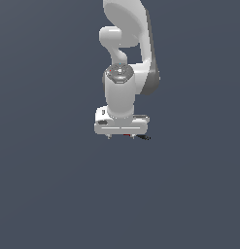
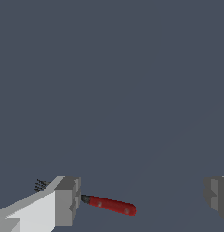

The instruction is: Pick up the object and move it to a goal position.

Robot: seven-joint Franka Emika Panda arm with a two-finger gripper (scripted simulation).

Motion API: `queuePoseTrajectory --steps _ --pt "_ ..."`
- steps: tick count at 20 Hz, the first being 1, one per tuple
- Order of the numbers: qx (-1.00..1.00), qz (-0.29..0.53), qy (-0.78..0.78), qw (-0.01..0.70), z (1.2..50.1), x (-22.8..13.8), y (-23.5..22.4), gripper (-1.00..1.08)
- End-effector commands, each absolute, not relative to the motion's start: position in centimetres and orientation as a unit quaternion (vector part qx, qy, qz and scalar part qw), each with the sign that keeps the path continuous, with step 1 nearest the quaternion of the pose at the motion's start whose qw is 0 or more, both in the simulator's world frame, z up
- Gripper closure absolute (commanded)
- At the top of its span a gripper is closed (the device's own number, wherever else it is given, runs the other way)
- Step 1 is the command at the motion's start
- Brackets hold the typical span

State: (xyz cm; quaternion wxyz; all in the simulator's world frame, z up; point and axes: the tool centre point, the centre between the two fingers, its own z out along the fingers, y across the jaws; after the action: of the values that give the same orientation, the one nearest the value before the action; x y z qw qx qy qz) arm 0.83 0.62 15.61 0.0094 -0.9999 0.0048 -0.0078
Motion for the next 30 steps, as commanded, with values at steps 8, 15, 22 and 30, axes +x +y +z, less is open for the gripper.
queuePoseTrajectory --steps 8,15,22,30 --pt "-0.997 -0.006 -0.071 0.004 14.2 -0.2 1.3 -0.92" --pt "-0.985 -0.004 -0.174 -0.001 12.4 -1.6 2.3 -0.92" --pt "-0.958 -0.001 -0.288 -0.004 10.6 -3.3 3.6 -0.92" --pt "-0.91 0.001 -0.415 -0.005 8.6 -5.4 5.1 -0.92"
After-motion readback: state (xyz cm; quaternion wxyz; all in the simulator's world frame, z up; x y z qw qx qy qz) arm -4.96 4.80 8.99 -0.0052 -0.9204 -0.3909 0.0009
